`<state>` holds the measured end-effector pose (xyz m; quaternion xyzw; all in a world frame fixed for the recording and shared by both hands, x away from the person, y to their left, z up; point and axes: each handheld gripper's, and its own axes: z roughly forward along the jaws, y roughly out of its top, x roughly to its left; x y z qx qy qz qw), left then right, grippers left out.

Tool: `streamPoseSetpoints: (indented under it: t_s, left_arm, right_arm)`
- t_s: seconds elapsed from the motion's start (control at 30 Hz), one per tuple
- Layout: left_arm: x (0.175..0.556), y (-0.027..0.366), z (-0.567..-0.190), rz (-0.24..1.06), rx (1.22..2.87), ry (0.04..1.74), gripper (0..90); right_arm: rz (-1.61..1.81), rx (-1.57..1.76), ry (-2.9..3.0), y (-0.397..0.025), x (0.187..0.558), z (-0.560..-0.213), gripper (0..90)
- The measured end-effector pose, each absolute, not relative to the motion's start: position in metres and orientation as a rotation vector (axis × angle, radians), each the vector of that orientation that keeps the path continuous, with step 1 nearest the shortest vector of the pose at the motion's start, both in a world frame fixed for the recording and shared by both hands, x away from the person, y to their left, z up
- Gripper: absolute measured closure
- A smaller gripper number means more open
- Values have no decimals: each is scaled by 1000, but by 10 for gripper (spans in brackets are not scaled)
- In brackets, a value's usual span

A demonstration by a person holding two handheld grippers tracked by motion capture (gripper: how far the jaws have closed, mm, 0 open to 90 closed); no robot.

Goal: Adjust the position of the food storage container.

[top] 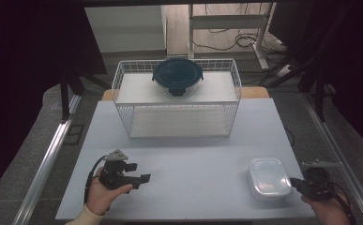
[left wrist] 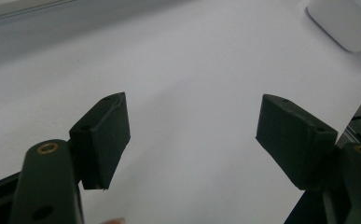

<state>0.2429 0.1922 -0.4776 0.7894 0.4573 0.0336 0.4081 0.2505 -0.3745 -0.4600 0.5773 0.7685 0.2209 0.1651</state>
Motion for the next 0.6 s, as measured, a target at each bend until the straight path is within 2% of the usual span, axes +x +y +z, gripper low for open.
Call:
streamPoseSetpoints:
  t_s: [0.6]
  left_arm:
    - [245,192,-481,76,1988,1165,253]
  right_arm:
    - [669,1578,2290,-338,258,-471,894]
